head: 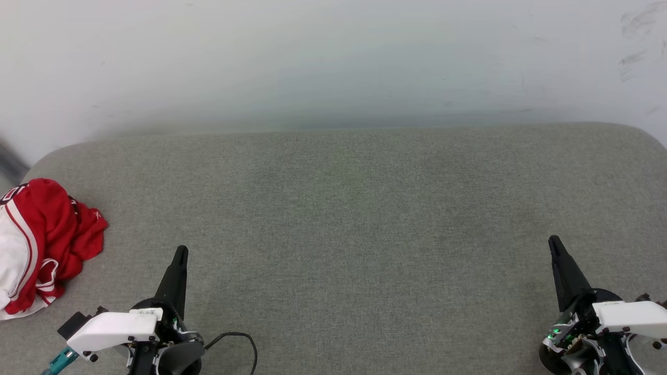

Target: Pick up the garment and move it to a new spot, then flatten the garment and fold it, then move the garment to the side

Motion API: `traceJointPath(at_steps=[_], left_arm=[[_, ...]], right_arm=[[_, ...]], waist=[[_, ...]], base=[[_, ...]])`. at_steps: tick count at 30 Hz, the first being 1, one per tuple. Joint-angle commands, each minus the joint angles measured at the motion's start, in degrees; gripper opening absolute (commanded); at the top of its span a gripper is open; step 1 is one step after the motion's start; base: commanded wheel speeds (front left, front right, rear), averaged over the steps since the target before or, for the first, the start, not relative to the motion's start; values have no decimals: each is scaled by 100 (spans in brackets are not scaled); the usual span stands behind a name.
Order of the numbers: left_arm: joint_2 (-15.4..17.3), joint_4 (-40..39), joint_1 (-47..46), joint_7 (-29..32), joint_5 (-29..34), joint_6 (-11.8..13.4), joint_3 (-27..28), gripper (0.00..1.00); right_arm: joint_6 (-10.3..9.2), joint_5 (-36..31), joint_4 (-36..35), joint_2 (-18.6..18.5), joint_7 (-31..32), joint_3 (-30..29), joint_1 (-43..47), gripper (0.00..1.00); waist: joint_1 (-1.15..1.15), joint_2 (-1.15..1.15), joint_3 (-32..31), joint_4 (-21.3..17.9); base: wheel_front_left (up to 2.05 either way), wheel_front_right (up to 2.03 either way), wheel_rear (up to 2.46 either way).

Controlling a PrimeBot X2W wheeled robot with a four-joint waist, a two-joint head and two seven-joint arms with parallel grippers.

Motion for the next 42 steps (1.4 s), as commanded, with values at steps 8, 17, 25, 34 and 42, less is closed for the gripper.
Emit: traceJointPath(at_steps=[8, 17, 25, 34, 42], left_arm=[[-9, -2, -40, 7, 8, -17, 14, 0], [-9, -2, -40, 7, 8, -17, 15, 0], [-9, -2, -40, 7, 8, -17, 13, 0], [-9, -2, -40, 7, 7, -17, 14, 0], [-9, -2, -40, 7, 8, -17, 14, 0]], right_arm=[[-2, 23, 2, 20, -1, 4, -62, 0], [-2, 23, 2, 20, -1, 2, -62, 0], [-2, 23, 2, 20, -1, 3, -62, 0], [-2, 23, 2, 20, 0, 3, -62, 0], [-2, 23, 2, 20, -1, 4, -63, 0]], waist=[[0, 0, 0, 0], [0, 0, 0, 0], [0, 0, 0, 0], [0, 0, 0, 0], [0, 0, 0, 0]], base=[[0, 0, 0], [0, 0, 0], [0, 0, 0], [0, 0, 0], [0, 0, 0]])
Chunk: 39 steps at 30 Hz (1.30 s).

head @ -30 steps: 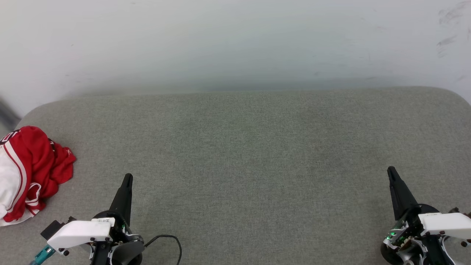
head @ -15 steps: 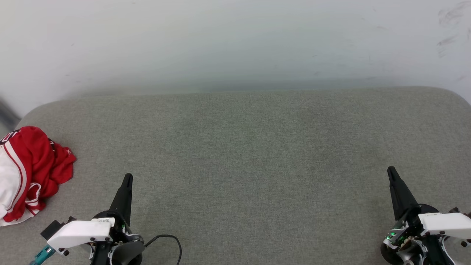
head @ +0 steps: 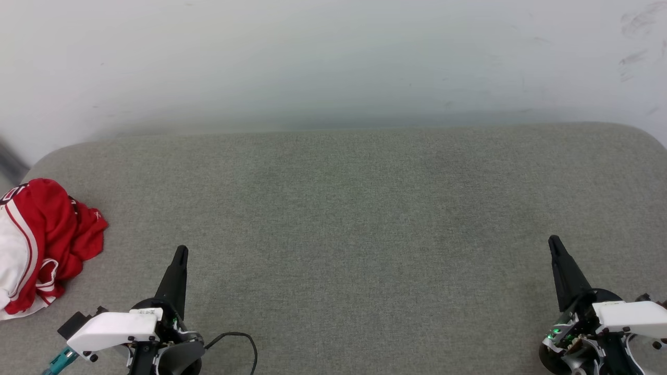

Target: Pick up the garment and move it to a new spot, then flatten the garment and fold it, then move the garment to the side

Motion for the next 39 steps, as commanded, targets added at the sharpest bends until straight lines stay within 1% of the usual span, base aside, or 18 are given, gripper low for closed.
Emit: traceJointPath(at_steps=[1, 3, 4, 9, 17, 23, 28, 34, 38, 39], left_arm=[[-9, -2, -40, 7, 8, -17, 11, 0], [-9, -2, -40, 7, 8, -17, 13, 0], [0, 0, 0, 0, 0, 0, 0, 100], [-17, 181, 171, -24, 7, 6, -41, 100], [-15, 12, 250, -261, 71, 5, -122, 100], [-14, 20, 294, -424, 286, 3, -54, 100], [-13, 31, 307, -551, 635, 2, 66, 100], [-11, -62, 292, -694, 899, 1, 280, 100], [-10, -145, 260, -786, 1309, 0, 535, 100], [-10, -145, 260, -786, 1309, 0, 535, 100]], right_arm=[[-2, 23, 2, 20, -1, 4, -63, 0], [-2, 23, 2, 20, -1, 3, -63, 0], [0, 0, 0, 0, 0, 1, 0, 100], [-1, -16, 166, 4, -20, 15, 192, 100], [-1, -201, -19, 5, -259, 137, 298, 100], [-1, -472, -36, 5, -422, 137, 350, 100], [-1, -997, -82, 5, -549, 93, 362, 100], [-1, -1752, -182, 5, -693, 34, 357, 100], [-1, -2304, -346, 5, -784, -20, 342, 100], [-1, -2304, -346, 5, -784, -20, 342, 100]], waist=[[0, 0, 0, 0], [0, 0, 0, 0], [0, 0, 0, 0], [0, 0, 2, 0], [0, 0, 3, -4], [0, 0, 0, -2], [0, 0, -1, -1], [0, 0, 1, 4], [0, 0, 5, 10], [0, 0, 5, 10]], base=[[0, 0, 0], [0, 0, 0], [0, 0, 0], [0, 0, 0], [0, 0, 0], [0, 0, 0], [0, 0, 0], [0, 0, 0], [0, 0, 0], [0, 0, 0]])
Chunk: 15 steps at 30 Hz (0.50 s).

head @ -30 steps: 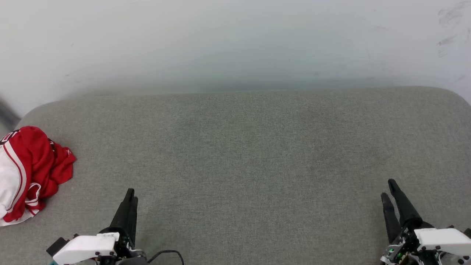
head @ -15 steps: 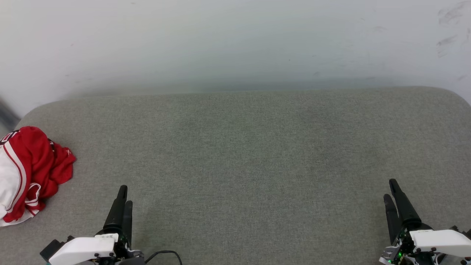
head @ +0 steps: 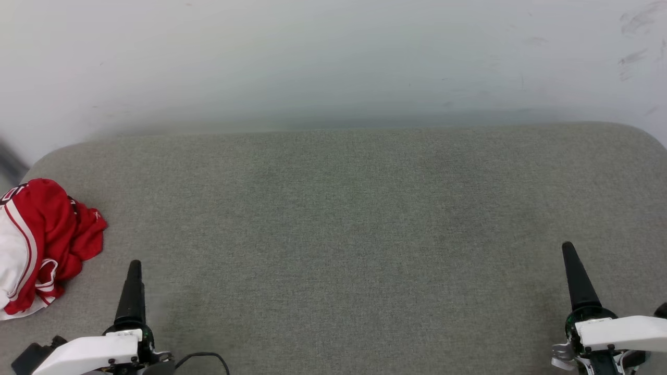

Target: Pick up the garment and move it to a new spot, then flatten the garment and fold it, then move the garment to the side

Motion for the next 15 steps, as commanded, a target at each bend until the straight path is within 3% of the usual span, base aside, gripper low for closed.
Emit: traceJointPath(at_steps=[1, 15], left_arm=[[15, -130, -108, -49, 153, -8, 100, 100], [17, -1114, -128, -337, 1605, 119, 237, 100]], right_arm=[[1, -265, -172, -6, -48, -23, -52, 100], [1, -2897, -1228, -5, -336, 304, -111, 100]], waist=[[0, 0, 2, 1], [0, 0, 43, 13]], base=[[0, 0, 0], [0, 0, 0]])
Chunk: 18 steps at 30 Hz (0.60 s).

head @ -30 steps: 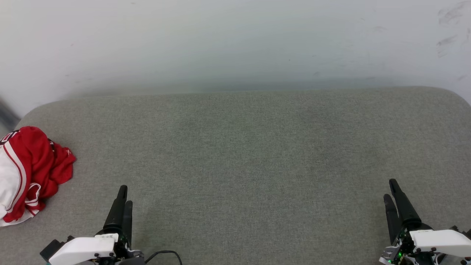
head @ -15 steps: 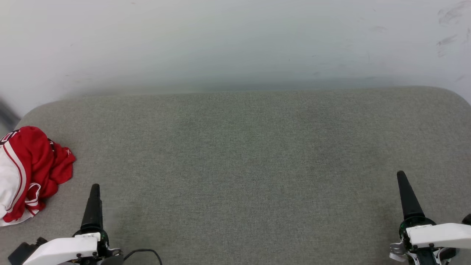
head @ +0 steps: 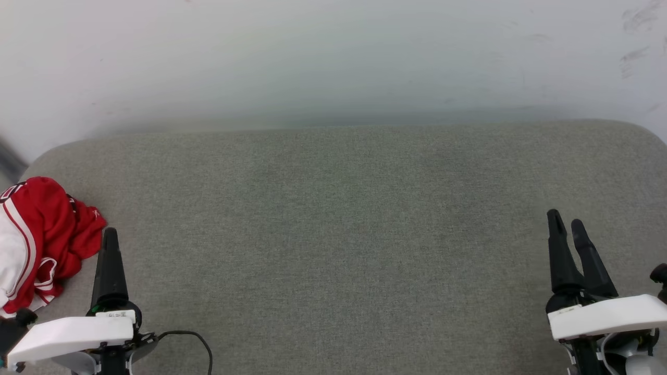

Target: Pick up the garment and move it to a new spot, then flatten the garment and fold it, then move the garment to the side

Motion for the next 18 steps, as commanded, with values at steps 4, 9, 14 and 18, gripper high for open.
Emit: traceJointPath(at_steps=[4, 9, 14, 18], left_arm=[[15, -403, -14, -106, 653, 58, -194, 100], [16, -755, 108, -197, 1638, 207, -620, 100], [17, -895, 222, -286, 2529, 434, -1127, 100], [17, -871, 263, -349, 3134, 614, -1462, 100]], right_arm=[[2, -715, -289, -5, -112, 133, -84, 100], [2, -1278, -393, -5, -198, 135, -33, 100], [2, -1753, -412, -5, -286, 134, 25, 100], [2, -2117, -364, -5, -351, 130, 67, 100]], waist=[[0, 0, 12, 1], [0, 0, 24, 1], [0, 0, 26, -1], [0, 0, 22, -3]], base=[[0, 0, 0], [0, 0, 0], [0, 0, 0], [0, 0, 0]])
